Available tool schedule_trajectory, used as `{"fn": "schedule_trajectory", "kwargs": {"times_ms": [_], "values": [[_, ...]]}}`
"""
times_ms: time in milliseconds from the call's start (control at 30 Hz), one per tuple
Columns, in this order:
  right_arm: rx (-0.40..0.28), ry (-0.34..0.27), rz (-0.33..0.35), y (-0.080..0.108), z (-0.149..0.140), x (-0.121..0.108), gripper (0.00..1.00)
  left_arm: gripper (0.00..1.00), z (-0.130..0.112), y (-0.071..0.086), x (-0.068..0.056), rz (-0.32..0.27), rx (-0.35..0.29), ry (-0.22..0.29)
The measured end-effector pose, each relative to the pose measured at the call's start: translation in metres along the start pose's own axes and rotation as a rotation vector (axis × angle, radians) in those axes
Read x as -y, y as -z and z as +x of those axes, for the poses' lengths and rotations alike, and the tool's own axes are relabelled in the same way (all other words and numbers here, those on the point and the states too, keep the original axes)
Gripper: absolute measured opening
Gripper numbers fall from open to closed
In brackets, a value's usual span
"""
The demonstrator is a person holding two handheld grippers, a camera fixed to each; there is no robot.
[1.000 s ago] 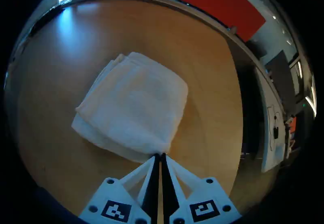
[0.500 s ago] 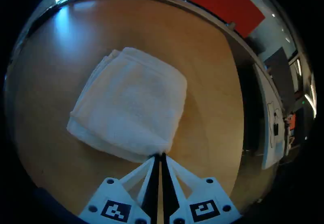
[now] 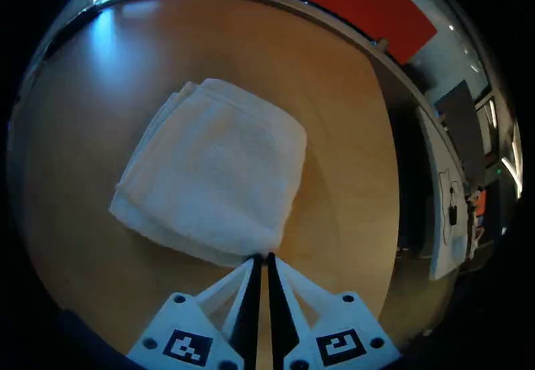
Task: Fold towel
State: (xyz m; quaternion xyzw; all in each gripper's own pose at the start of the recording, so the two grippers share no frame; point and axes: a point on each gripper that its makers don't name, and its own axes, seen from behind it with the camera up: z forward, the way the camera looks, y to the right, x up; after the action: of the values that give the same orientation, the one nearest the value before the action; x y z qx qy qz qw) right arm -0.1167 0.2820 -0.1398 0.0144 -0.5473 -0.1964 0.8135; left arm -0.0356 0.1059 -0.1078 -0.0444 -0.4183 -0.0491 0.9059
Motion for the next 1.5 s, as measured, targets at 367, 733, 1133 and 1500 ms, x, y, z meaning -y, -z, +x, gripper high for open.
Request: {"fn": "schedule_trajectory", "kwargs": {"times_ms": [367,733,1133,1500], "values": [[-0.007,-0.01,-0.037,0.009,0.0,-0.01,0.44,0.71,0.001,-0.001,-0.002,-0.006,0.0,-0.001],[-0.012,-0.006,-0.043,0.015,-0.002,-0.01,0.87,0.71,0.003,-0.001,-0.001,-0.012,-0.002,-0.003],[-0.111,-0.013,-0.071,0.041,0.024,-0.008,0.87,0.71,0.007,-0.001,0.0,-0.019,-0.01,-0.007],[-0.329,-0.085,-0.105,0.093,0.086,0.003,0.87,0.71,0.012,-0.002,0.0,-0.028,-0.022,-0.012]]}}
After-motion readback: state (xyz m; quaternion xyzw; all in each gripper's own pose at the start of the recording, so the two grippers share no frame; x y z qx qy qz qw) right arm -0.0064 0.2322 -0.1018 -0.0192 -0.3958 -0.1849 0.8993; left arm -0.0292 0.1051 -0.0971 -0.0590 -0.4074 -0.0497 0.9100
